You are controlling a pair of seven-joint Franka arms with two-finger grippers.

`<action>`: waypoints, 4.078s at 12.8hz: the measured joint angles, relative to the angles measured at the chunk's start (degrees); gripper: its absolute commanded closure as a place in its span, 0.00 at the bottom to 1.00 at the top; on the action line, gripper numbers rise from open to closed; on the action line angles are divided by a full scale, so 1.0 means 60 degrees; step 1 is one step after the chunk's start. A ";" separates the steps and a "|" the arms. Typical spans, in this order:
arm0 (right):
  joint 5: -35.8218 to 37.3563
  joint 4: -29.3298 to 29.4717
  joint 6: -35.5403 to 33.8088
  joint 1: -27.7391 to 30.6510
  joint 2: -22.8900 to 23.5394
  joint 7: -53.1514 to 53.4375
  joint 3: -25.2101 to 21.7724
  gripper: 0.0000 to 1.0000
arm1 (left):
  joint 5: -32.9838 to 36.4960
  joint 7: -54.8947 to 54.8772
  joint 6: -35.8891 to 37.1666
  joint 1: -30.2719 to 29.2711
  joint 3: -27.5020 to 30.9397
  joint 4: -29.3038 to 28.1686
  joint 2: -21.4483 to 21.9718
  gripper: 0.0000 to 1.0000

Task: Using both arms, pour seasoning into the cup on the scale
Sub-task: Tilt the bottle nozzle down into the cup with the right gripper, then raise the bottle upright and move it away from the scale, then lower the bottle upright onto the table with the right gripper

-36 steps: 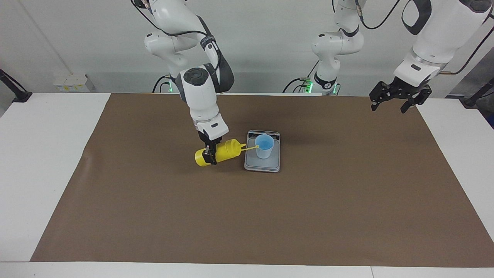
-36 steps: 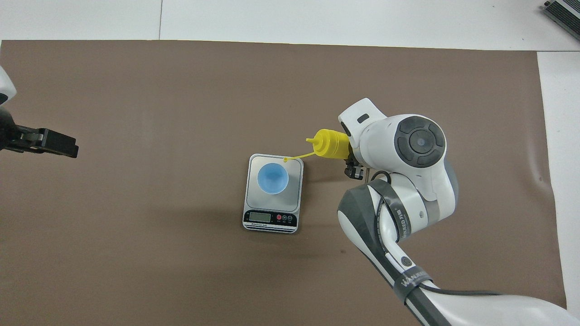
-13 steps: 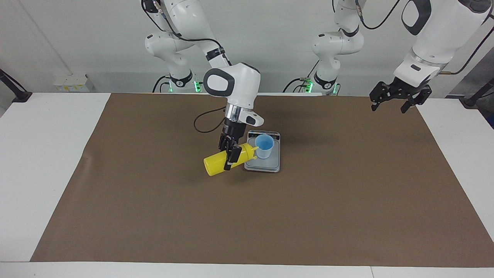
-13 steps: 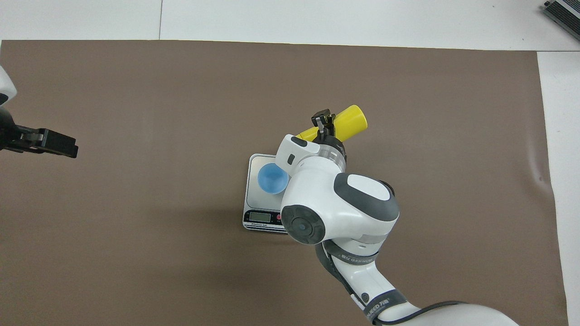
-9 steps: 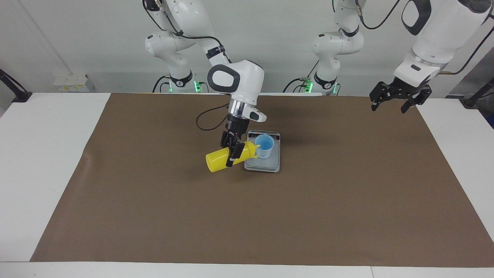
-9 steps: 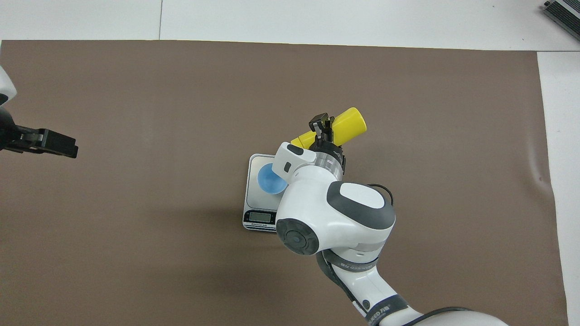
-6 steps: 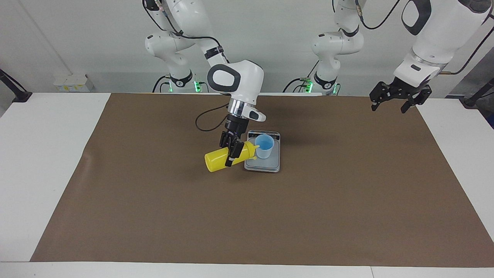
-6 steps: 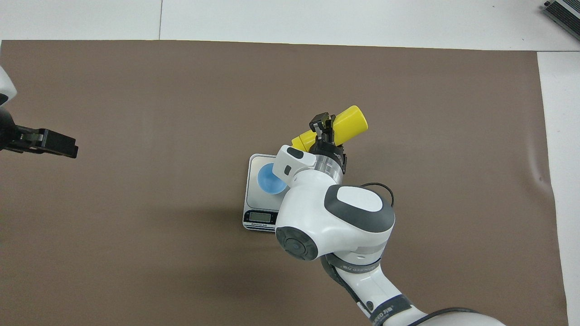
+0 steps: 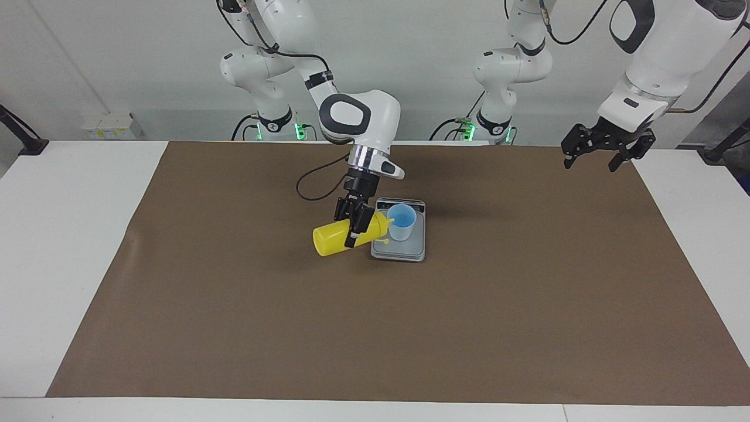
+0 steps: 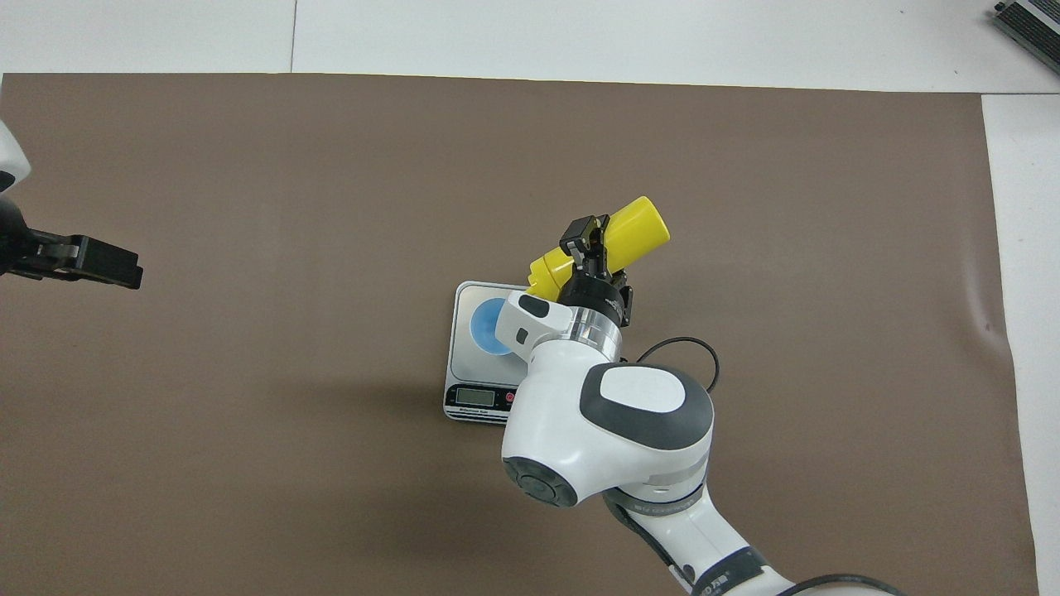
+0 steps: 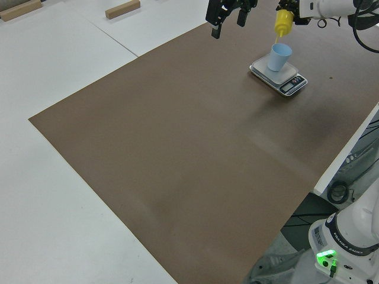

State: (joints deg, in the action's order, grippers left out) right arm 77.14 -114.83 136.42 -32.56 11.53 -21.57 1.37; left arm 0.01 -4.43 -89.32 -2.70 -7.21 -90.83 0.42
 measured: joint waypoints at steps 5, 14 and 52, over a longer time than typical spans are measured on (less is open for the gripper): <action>0.1243 -0.0299 -0.0481 -0.0747 -0.0022 0.0857 0.0016 1.00 | 0.0000 0.0000 -0.0002 0.0000 0.0001 0.0000 0.0002 0.00; 0.2005 -0.0556 -0.0961 -0.1080 -0.0019 0.1023 0.0014 1.00 | 0.0000 0.0161 -0.0017 -0.0004 0.0041 0.0000 0.0017 0.00; -1.5284 -0.0149 0.0108 0.4139 -0.1778 -0.5926 -0.0122 1.00 | 0.0000 0.0161 -0.0014 -0.0005 0.0044 0.0000 0.0017 0.00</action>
State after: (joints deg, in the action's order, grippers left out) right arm -14.56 -115.72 137.06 -7.72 0.86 -57.12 0.64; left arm 0.01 -3.46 -89.40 -2.73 -6.94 -90.83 0.52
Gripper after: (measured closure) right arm 0.436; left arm 0.000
